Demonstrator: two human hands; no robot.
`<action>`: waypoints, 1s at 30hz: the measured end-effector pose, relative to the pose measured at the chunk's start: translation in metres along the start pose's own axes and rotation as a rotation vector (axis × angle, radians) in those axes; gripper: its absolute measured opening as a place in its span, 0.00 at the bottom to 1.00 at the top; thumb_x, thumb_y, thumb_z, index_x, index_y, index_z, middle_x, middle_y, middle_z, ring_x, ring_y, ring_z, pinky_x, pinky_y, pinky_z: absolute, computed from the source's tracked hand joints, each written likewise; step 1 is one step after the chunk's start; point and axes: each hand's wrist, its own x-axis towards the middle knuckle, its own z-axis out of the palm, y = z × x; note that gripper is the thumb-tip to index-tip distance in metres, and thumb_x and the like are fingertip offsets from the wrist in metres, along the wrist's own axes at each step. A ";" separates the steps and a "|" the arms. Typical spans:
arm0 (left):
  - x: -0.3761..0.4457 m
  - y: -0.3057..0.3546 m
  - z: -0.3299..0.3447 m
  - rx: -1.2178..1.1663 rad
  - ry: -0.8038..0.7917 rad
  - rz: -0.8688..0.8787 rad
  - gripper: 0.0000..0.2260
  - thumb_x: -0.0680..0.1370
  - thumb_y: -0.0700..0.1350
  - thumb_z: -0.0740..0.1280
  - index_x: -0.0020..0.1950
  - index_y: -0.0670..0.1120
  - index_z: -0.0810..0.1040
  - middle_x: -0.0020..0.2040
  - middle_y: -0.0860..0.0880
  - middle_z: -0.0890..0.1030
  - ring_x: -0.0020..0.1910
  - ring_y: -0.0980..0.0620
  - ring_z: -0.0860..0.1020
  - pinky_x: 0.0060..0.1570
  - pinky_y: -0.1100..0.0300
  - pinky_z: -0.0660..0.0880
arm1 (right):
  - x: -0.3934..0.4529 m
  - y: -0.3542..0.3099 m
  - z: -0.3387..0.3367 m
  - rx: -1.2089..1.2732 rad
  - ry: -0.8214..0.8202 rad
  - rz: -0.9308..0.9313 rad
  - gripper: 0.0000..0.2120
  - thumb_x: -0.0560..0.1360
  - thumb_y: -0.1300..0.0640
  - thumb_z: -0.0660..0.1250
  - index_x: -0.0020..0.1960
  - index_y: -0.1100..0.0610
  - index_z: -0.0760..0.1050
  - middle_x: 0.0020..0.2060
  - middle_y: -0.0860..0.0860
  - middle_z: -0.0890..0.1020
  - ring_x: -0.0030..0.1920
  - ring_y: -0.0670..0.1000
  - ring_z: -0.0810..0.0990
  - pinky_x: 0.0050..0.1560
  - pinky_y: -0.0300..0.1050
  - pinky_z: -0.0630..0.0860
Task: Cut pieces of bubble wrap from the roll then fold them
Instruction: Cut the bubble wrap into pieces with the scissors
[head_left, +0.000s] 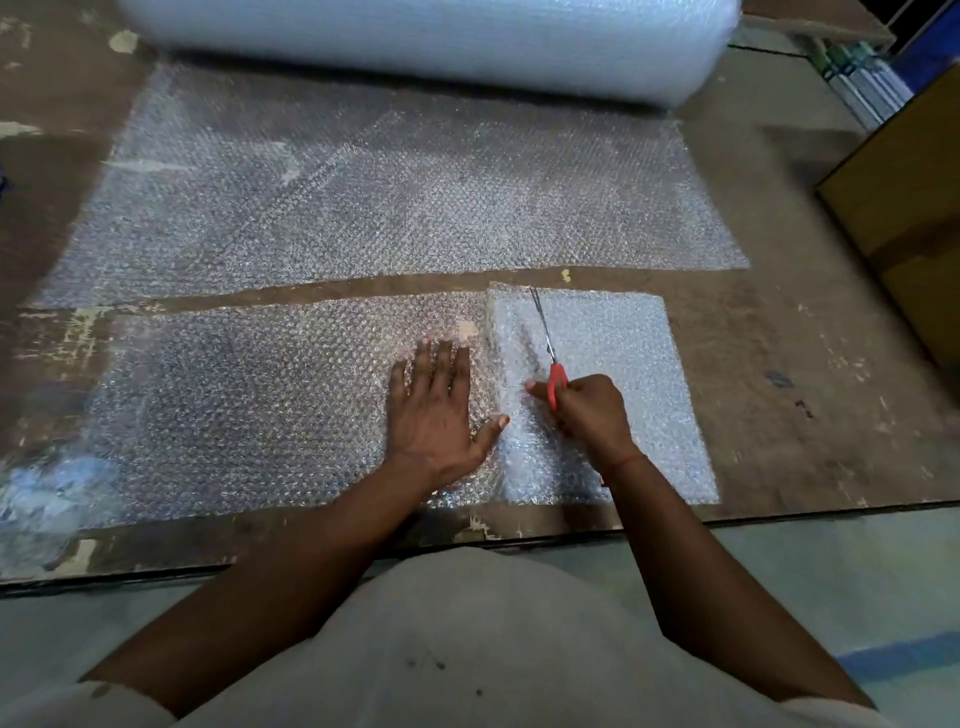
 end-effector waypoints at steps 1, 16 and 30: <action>-0.002 0.000 0.002 -0.001 -0.013 0.002 0.47 0.80 0.76 0.38 0.86 0.45 0.33 0.86 0.40 0.36 0.84 0.38 0.32 0.82 0.33 0.39 | 0.001 0.004 0.001 -0.072 0.037 -0.014 0.31 0.76 0.35 0.72 0.27 0.58 0.81 0.21 0.53 0.79 0.27 0.54 0.80 0.37 0.50 0.76; -0.014 0.008 -0.001 0.021 -0.033 0.017 0.48 0.77 0.77 0.32 0.87 0.46 0.36 0.86 0.40 0.36 0.85 0.37 0.33 0.82 0.33 0.40 | -0.004 0.010 -0.038 -0.193 0.172 0.058 0.25 0.79 0.38 0.68 0.34 0.57 0.82 0.28 0.52 0.81 0.33 0.54 0.81 0.35 0.45 0.70; -0.021 0.022 -0.009 -0.280 0.097 0.171 0.43 0.82 0.72 0.41 0.88 0.45 0.45 0.88 0.42 0.44 0.87 0.43 0.38 0.84 0.40 0.41 | -0.052 -0.002 -0.029 -0.241 0.156 -0.006 0.25 0.66 0.32 0.77 0.33 0.55 0.84 0.25 0.49 0.83 0.30 0.49 0.85 0.42 0.50 0.84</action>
